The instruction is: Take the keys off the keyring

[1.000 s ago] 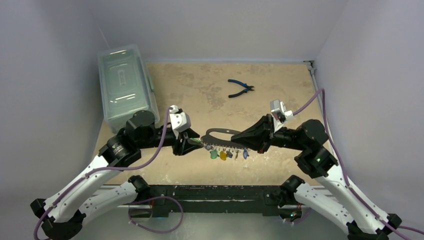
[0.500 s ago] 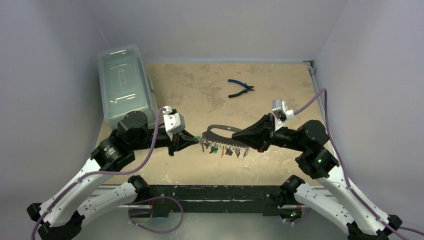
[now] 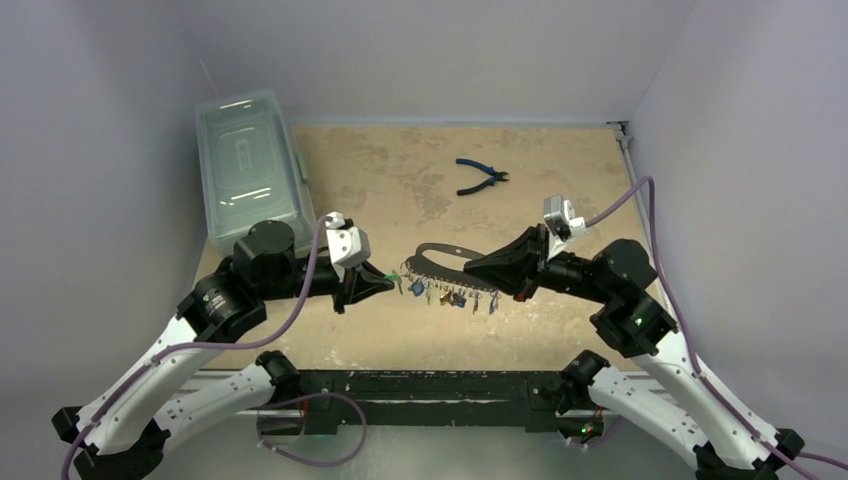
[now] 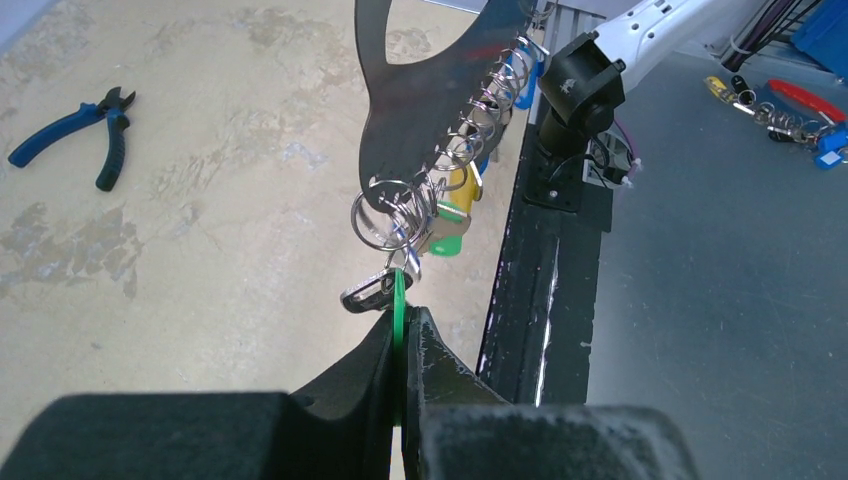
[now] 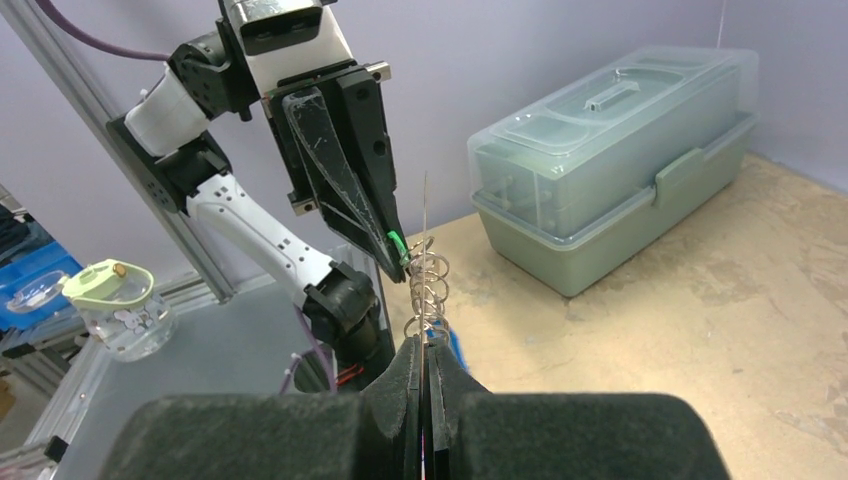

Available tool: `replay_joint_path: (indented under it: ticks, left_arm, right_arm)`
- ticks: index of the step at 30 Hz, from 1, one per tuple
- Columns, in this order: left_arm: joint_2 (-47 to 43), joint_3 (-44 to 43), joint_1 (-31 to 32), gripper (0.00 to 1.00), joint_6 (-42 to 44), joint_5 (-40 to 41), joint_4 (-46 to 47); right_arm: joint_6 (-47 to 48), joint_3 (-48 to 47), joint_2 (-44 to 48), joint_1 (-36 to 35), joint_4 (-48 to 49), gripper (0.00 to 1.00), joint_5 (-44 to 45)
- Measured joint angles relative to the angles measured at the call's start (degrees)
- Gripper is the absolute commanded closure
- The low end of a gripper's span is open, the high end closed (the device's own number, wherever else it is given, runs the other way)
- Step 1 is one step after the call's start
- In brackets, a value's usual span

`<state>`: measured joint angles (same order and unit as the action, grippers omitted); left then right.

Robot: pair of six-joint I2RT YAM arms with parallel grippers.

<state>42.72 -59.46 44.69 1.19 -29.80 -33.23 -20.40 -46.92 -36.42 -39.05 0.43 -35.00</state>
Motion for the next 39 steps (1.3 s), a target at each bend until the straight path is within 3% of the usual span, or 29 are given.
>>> replay_joint_path:
  ticks: [23, 39]
  left_arm:
    - [1.53, -0.83, 0.0, 1.0, -0.76, -1.55, -0.35]
    - [3.56, -1.05, 0.0, 1.0, -10.25, -5.14, 3.96]
  right_arm:
    - [0.98, 0.0, -0.68, 0.0, -0.87, 1.0, -0.24]
    - [4.35, 0.0, 0.13, -0.02, -1.66, 1.0, -0.52]
